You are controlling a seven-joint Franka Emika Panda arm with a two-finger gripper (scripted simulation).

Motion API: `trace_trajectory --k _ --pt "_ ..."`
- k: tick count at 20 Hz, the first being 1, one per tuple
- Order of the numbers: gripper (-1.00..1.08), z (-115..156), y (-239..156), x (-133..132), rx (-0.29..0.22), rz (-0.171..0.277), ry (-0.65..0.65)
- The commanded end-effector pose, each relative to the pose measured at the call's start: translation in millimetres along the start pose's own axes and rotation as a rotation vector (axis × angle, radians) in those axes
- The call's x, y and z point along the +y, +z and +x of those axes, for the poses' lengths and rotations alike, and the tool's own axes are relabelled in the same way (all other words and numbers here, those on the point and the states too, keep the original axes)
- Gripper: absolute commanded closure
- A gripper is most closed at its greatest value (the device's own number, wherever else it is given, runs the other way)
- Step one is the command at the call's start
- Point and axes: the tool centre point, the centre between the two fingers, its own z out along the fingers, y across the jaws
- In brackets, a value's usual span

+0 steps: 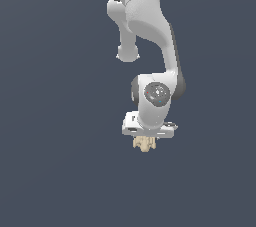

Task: Pick up the object and move it to a goal position.

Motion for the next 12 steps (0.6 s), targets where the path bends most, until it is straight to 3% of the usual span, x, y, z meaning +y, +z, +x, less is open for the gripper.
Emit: trace_trajectory --k 1,11,12 --pt "-0.92 -0.7 12.9 0.2 -0.001 0.0 0.001" --pt "-0.92 0.5 38.3 -0.2 -0.001 0.0 0.002" --pt "1.08 0.5 38.3 -0.2 -0.001 0.0 0.002"
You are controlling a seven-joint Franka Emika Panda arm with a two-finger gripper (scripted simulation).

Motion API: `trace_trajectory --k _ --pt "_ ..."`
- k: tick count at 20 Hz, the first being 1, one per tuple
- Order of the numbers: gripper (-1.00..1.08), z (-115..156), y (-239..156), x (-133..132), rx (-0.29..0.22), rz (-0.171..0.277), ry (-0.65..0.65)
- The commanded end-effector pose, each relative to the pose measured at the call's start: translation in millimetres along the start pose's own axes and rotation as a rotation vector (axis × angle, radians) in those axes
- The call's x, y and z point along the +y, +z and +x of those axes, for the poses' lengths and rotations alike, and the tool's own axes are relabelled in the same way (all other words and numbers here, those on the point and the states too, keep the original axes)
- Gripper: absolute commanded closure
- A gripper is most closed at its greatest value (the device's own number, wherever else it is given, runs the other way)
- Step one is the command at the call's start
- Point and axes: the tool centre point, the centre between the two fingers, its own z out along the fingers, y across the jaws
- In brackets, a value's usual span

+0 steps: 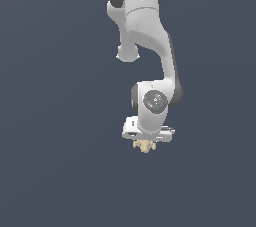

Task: Pick up the object and move it to a goal position.

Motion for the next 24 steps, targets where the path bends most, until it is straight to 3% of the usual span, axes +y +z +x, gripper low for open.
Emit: trace_trajectory --k 1,14,24 --pt "1.08 -2.7 6.6 0.7 -0.009 -0.002 0.0" --pt "1.08 -1.3 -1.2 -1.1 0.002 0.0 0.001" --pt "1.08 -26.2 -14.6 -14.2 0.0 0.0 0.0"
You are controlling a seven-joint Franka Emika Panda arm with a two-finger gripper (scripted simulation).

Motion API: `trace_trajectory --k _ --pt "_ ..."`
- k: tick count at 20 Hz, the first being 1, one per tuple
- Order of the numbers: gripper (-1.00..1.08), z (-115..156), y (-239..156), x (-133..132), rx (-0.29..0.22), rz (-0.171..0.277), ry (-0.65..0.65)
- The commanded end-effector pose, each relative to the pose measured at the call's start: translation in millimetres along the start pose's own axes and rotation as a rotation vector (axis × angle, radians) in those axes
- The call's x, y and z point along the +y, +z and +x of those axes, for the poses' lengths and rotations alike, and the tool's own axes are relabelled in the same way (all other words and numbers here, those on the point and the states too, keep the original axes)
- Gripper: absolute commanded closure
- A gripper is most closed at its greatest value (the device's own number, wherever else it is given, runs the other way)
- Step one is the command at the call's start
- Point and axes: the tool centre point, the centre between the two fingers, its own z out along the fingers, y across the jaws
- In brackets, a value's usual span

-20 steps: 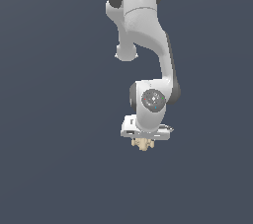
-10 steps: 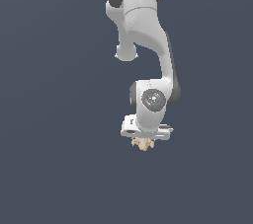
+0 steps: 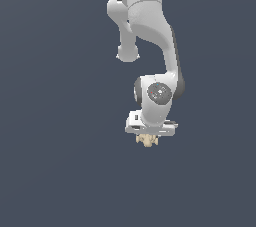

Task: Pick up the object and move it to a goal position.

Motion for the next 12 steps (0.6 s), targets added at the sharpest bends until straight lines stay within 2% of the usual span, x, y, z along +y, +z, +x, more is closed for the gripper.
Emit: trace_trajectory --k 1,12 --pt "1.08 -9.7 -5.6 -5.5 0.0 0.0 -0.001" --pt "1.08 -80.1 -44.2 -43.3 -0.003 -0.001 -0.001"
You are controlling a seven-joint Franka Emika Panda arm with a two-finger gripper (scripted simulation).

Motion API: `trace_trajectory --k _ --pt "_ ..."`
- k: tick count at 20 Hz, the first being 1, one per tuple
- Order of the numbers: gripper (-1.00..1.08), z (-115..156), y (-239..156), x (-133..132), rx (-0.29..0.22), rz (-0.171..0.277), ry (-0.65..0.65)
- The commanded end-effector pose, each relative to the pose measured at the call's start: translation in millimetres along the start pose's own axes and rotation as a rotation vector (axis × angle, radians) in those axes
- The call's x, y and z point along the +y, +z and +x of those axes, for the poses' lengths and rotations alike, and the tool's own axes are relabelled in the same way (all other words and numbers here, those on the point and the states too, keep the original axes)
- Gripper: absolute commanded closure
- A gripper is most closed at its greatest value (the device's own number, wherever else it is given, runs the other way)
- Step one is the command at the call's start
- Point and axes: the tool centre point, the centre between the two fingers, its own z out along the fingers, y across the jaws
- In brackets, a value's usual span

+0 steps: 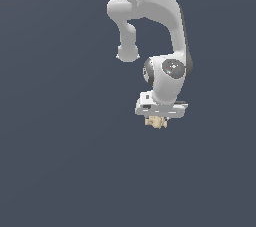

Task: Pick up the object and move it to a goal position.

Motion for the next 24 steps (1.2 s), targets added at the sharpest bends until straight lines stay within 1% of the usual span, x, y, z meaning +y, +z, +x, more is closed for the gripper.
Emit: trace_trajectory --k 1,8,14,19,24 --pt "1.08 -19.3 -10.7 -10.5 0.0 0.0 -0.001" --pt "1.08 -69.0 -38.7 -38.4 -0.003 -0.001 -0.001" --pt "1.08 -99.8 -57.5 -57.1 -0.004 -0.002 -0.001" --pt "1.08 -113.3 -66.0 -65.7 -0.005 -0.002 -0.001" --pt "1.08 -114.2 -67.2 -67.3 -0.005 -0.001 -0.001"
